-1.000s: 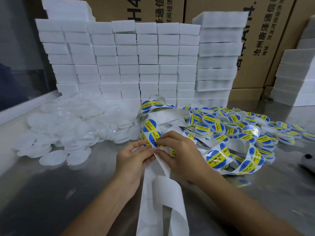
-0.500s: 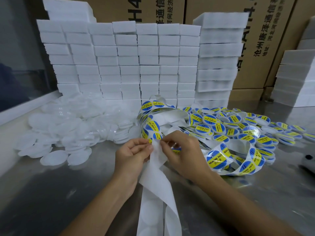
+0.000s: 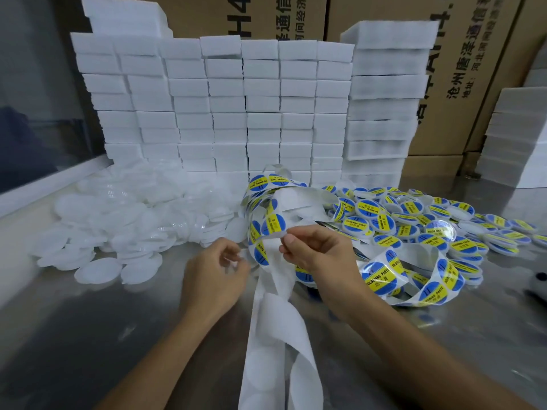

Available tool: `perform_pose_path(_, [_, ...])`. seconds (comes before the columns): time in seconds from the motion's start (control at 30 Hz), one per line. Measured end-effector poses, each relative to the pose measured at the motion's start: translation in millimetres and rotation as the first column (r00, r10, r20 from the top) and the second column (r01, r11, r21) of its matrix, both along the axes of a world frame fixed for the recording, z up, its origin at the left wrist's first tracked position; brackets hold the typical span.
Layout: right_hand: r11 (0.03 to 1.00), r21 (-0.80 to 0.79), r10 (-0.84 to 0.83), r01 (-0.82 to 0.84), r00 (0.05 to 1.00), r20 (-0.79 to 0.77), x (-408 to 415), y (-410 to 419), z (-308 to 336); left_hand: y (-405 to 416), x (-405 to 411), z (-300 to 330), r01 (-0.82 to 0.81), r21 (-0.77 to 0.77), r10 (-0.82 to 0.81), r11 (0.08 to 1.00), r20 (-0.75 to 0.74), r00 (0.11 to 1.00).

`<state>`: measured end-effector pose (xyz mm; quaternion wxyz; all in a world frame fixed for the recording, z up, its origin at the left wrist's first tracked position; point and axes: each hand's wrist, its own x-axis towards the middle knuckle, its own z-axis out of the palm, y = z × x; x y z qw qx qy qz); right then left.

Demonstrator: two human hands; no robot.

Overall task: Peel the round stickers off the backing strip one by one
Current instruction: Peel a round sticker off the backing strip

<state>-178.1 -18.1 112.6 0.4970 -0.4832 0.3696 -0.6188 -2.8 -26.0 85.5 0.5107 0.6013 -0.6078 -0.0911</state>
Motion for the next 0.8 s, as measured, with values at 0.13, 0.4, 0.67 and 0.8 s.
perform_pose_path(0.13, [0.999, 0.002, 0.046, -0.046, 0.999, 0.014, -2, 1, 2, -6, 33, 4, -0.443, 0.196, 0.293, 0.875, 0.514, 0.806])
perform_pose_path(0.4, [0.997, -0.022, 0.074, -0.076, 0.996, -0.047, -6, 1, 7, -6, 46, -2, -0.547, 0.338, 0.255, 0.766, 0.621, 0.741])
perform_pose_path(0.67, [0.998, -0.061, -0.008, 0.001, 0.994, -0.108, -11, 0, 8, -13, 37, -9, -0.239, 0.217, 0.116, 0.946, 0.463, 0.879])
perform_pose_path(0.8, [0.995, -0.092, -0.046, 0.031, 0.985, -0.166, -13, -2, 8, -17, 44, -11, -0.321, 0.259, 0.206, 0.911, 0.389, 0.898])
